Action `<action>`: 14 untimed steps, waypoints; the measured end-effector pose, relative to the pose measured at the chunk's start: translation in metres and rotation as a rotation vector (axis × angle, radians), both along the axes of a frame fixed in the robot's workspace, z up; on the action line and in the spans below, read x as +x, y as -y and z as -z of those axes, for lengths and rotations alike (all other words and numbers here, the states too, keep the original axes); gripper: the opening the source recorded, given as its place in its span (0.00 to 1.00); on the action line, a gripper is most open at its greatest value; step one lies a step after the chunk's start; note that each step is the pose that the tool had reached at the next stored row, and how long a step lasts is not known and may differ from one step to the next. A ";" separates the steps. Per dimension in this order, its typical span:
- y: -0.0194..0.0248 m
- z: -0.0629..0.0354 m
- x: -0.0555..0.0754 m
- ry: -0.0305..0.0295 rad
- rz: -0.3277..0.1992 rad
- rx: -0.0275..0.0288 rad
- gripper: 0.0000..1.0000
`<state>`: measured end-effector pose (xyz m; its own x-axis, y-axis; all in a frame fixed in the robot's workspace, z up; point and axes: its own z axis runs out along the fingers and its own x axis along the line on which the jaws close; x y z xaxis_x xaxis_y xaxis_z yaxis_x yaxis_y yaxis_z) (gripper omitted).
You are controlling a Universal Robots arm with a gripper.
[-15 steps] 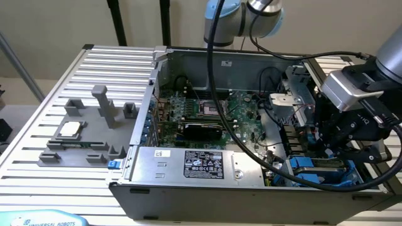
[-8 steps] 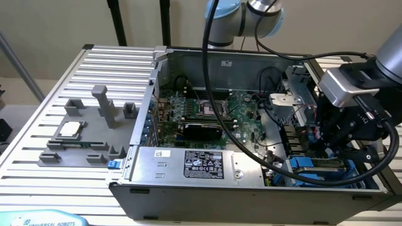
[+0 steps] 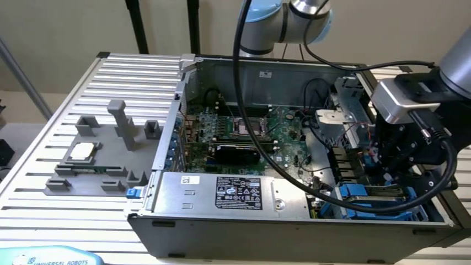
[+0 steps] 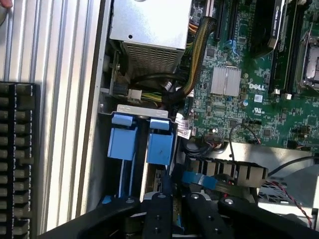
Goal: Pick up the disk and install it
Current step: 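Insert the first disk wire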
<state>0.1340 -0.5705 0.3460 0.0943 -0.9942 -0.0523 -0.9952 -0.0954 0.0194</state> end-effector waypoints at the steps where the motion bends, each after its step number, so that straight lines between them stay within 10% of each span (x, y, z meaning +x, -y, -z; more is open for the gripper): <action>1: 0.0000 0.0000 0.000 0.0057 0.002 0.0000 0.16; 6: 0.0000 0.0000 0.000 0.0262 0.017 0.0000 0.16; 14: 0.0040 -0.0001 0.000 0.0390 0.026 -0.0001 0.16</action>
